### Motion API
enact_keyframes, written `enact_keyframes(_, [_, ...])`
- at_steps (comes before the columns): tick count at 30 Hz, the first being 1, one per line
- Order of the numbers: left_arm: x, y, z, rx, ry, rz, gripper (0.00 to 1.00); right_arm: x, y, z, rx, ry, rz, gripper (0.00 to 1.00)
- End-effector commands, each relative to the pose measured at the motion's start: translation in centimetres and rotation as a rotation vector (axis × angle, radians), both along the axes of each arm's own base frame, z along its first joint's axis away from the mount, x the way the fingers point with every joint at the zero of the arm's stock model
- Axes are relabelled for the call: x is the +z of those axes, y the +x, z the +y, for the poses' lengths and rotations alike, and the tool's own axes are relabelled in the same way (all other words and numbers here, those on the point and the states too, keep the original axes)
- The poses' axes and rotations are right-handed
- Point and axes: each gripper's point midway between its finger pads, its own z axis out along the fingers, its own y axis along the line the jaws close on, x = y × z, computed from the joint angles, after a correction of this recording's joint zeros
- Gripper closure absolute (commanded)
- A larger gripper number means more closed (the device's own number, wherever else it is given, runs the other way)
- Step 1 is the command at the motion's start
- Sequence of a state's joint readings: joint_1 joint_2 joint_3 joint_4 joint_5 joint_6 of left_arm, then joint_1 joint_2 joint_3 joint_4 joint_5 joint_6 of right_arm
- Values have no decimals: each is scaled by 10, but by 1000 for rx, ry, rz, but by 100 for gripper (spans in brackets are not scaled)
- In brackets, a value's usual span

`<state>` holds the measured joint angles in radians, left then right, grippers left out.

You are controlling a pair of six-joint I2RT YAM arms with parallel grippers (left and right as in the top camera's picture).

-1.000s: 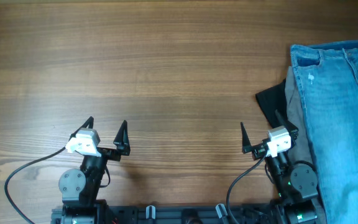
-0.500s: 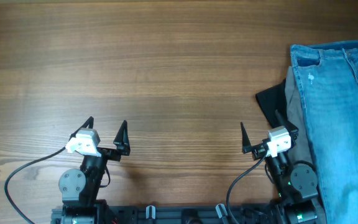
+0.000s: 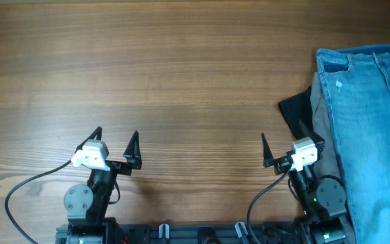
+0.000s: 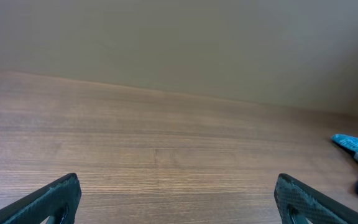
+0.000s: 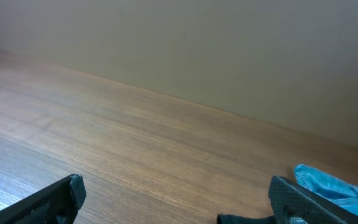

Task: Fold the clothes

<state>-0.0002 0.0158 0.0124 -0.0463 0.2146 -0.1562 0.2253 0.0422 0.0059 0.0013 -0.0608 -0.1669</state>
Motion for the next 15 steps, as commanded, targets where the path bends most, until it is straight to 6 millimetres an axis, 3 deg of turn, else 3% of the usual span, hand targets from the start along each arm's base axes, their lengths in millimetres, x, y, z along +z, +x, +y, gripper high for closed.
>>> enact_keyframes(1, [-7,-1,-8,-46,-15,26,0,-1,0,3,15,35,16,0])
enact_keyframes(5, [-4,-3,-19,-109,-19,19,0,1,-4,14,87,2,7,0])
enact_keyframes(7, [22,-4,-20,-116,-29,-61,0,23,-12,25,161,15,-27,0])
enact_keyframes(10, [56,-6,-9,-50,-67,-94,0,58,-16,25,163,89,-6,0])
enact_keyframes(15, [73,-5,-9,-38,-118,137,0,77,-7,30,168,73,262,0])
